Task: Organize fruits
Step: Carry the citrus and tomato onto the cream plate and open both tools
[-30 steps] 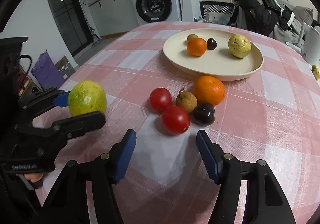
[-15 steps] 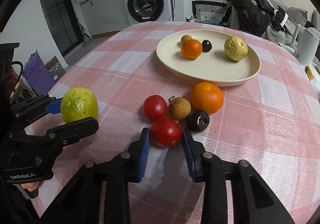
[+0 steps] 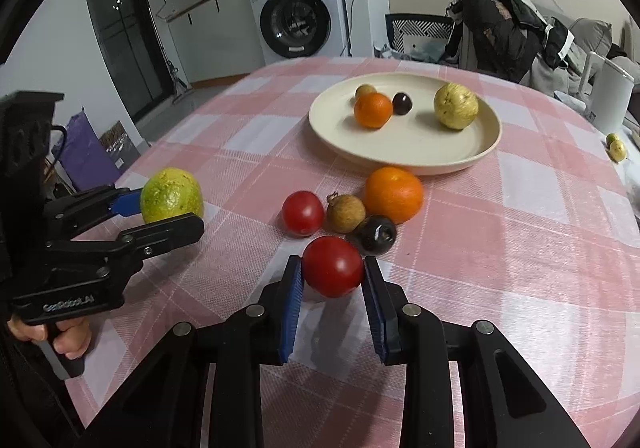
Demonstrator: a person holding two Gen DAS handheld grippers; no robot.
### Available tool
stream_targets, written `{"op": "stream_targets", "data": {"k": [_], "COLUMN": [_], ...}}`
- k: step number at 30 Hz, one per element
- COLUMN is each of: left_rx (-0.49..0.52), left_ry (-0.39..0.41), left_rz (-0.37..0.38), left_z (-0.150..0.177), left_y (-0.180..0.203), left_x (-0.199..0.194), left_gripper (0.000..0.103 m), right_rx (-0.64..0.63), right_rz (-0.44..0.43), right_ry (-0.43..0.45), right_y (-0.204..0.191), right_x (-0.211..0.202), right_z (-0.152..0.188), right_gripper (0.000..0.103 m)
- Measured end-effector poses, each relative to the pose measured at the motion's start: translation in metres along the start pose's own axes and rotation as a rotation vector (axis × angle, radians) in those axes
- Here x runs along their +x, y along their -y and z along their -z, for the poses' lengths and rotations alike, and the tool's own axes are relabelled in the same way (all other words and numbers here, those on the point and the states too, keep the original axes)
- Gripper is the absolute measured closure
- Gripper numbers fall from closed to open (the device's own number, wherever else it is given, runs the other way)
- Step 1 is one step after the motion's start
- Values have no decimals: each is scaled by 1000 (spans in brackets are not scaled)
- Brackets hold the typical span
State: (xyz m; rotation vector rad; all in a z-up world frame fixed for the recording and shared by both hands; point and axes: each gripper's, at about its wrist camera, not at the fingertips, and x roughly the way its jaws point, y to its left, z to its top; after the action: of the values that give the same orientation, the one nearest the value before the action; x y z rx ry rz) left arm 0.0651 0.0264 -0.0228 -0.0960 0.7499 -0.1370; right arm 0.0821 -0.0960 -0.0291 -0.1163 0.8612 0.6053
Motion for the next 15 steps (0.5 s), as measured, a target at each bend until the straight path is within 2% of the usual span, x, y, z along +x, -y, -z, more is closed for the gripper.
{"op": "stream_targets", "data": {"k": [8,15], "left_rx": [17,3], "left_ry": [27,67], "left_rz": [-31,-25], "left_z": [-9,-27], "left_y": [3,5], "left_x": [-3,-2], "left_gripper": [52,52], "right_rx": [17,34], "right_rz": [16,5], "right_ry": [65,118], "right_y": [13,19], "right_x": [-17,-27], "right_z": [-10,-26], "right_gripper": [73,73]}}
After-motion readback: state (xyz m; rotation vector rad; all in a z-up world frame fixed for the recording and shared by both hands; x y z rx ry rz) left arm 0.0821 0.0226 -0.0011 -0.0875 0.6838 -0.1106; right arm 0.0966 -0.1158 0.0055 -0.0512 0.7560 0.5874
